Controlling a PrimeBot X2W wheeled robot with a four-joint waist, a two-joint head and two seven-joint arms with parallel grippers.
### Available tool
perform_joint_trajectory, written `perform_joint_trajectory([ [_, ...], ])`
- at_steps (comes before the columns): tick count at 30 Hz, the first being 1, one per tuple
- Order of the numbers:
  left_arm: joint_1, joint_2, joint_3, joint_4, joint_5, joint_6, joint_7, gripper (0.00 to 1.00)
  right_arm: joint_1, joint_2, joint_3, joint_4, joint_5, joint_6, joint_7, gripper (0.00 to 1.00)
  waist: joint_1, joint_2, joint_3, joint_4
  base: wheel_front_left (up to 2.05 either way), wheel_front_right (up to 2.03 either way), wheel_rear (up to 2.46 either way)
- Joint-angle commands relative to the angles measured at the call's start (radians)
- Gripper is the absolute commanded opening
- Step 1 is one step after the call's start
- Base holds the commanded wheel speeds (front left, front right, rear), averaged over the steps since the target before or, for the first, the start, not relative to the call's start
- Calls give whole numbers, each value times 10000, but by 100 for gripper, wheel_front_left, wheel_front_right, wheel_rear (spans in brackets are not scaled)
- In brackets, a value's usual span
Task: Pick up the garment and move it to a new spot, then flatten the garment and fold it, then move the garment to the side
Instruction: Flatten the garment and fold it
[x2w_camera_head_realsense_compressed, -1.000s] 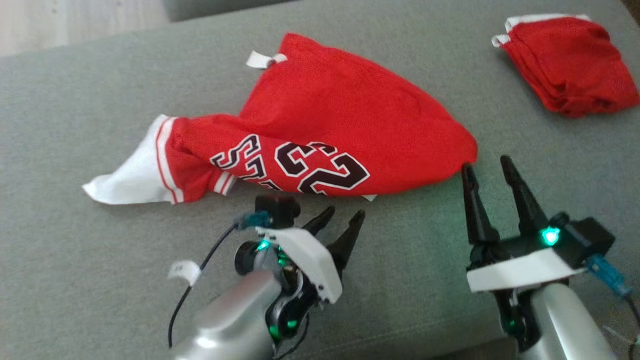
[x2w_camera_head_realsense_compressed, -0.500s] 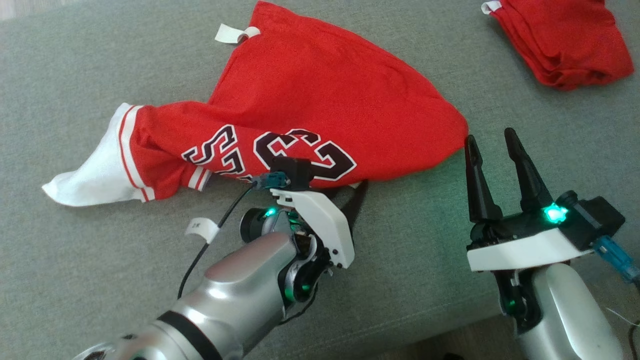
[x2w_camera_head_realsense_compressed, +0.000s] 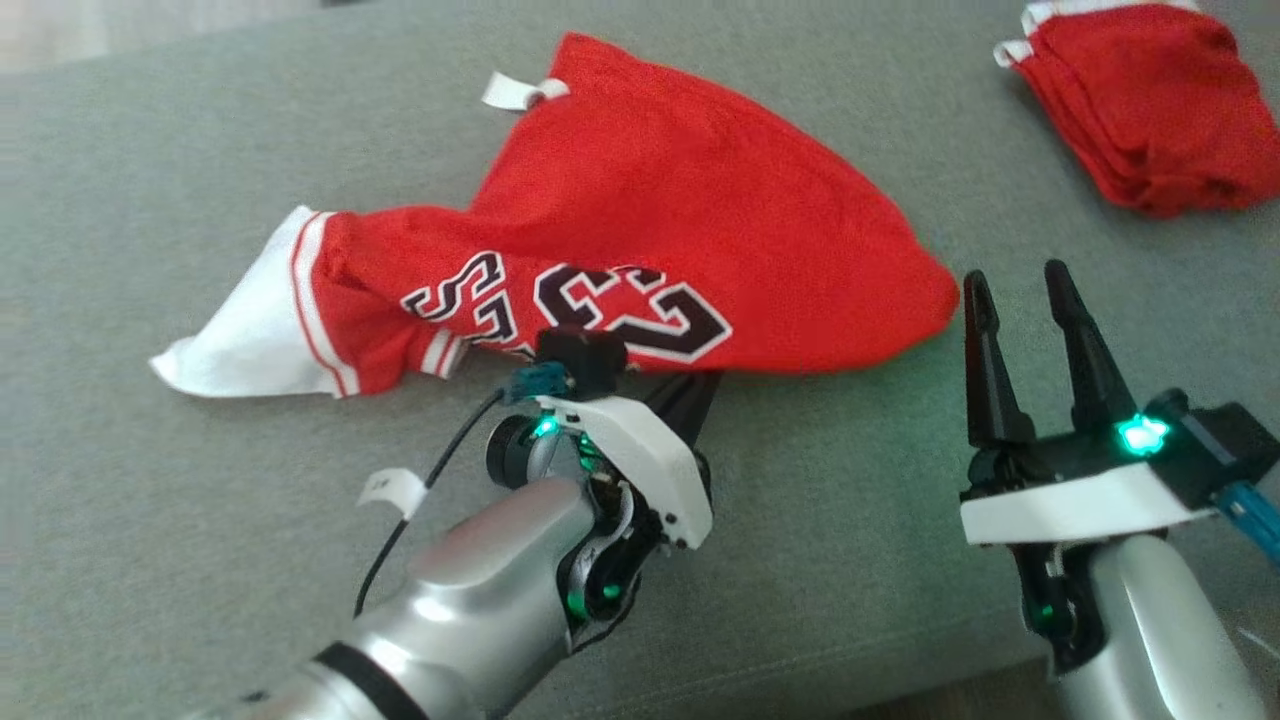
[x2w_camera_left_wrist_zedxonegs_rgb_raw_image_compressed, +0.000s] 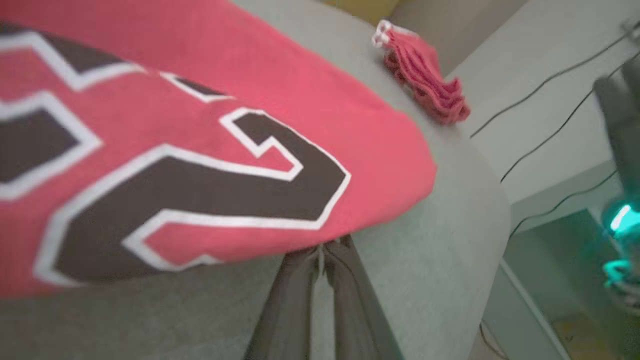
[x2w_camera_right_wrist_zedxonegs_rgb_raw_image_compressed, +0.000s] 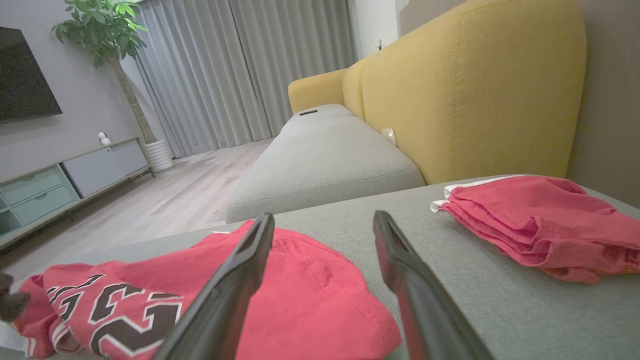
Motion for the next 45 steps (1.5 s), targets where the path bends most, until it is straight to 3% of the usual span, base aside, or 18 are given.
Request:
perform_joint_trajectory([
  [1,224,26,1116,-837,638,-40,-129,0,200,-44,78,-355,-32,65,-65,100,-1,0,-436,384,0,0,0],
  [5,1434,482,3225,-2969,2114,-58,-132,0,576,-9,-122,-360,-92,65,-65,100,-1,0,-950,820,0,0,0],
  [9,2221,1259,4707,-5405,3051,69,-133,0,907,3,-179,-336,-149,65,-65,100,-1,0,-1413,1155,0,0,0],
  [17,3008,2603,5730,-8204,2577,837,601,0,1112,1,-23,-339,-242,65,-65,100,-1,0,-1808,1418,0,0,0],
  [19,3531,2735,5681,-8189,2300,931,792,0,1113,-36,209,-267,-227,65,-65,100,-1,0,-1767,1426,0,0,0],
  [22,4110,2450,5345,-7680,1932,722,797,0,1145,-125,563,-129,-125,65,-65,100,-1,0,-1676,1488,0,0,0],
  [25,4247,1680,4804,-6688,1624,254,757,0,1152,-203,728,-79,-24,65,-65,100,-1,0,-1559,1520,0,0,0],
  [29,3725,455,3947,-4843,1522,-734,609,0,1077,-286,834,-36,46,65,-65,100,-1,0,-1387,1434,0,0,0],
  [34,2467,92,3621,-3619,2398,-1123,33,0,1006,-504,1390,100,322,65,-65,100,-1,0,-1202,1309,0,0,0],
  [38,1913,427,4350,-3916,3590,-696,-119,0,1017,-907,2243,627,731,65,-65,100,-1,0,-1220,1390,0,0,0],
  [45,2827,2233,5755,-5765,4505,186,-120,0,573,-985,3313,2175,1520,65,148,100,-1,0,-1399,1926,0,0,0],
])
